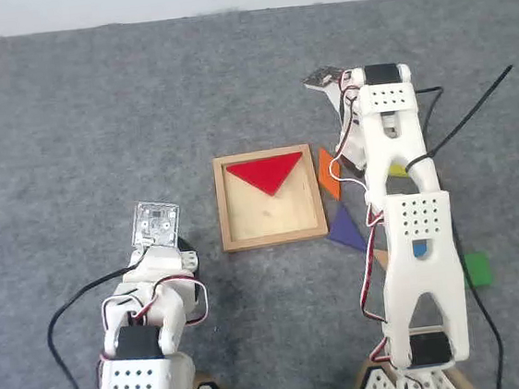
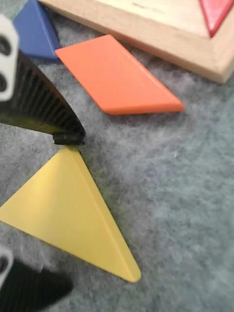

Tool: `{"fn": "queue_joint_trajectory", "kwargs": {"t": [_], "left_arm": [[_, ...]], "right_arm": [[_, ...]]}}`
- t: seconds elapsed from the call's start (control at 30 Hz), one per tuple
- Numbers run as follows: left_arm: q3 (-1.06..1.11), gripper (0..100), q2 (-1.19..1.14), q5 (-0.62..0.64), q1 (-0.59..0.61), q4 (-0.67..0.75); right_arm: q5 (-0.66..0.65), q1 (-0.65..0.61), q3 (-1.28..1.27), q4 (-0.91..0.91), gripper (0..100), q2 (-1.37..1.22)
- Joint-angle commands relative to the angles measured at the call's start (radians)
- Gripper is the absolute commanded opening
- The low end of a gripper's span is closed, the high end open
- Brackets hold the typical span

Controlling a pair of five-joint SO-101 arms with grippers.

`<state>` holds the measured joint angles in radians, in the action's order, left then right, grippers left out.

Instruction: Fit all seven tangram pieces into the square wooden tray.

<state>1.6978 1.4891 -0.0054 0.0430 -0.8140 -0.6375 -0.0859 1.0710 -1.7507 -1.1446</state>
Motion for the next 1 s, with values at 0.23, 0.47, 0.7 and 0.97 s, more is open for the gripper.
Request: {"fn": "queue_joint_trajectory", "kwargs": {"t": [0.23, 0.47, 0.7, 0.97], "left_arm": [[-0.008, 2, 0.012, 0.006, 0.005, -0.002], [-0.008, 2, 0.012, 0.006, 0.005, -0.002], [-0.008, 2, 0.012, 0.006, 0.005, -0.002], [-0.008, 2, 0.012, 0.006, 0.005, -0.002]], "right_arm": [[0.043, 0.008, 0.021, -0.024, 24.7, -0.01], [0.044, 0.005, 0.026, -0.044, 24.5, 0.044], [0.091, 0.004, 0.026, -0.047, 24.5, 0.128], [0.092, -0.002, -0.018, -0.05, 24.5, 0.228]]}}
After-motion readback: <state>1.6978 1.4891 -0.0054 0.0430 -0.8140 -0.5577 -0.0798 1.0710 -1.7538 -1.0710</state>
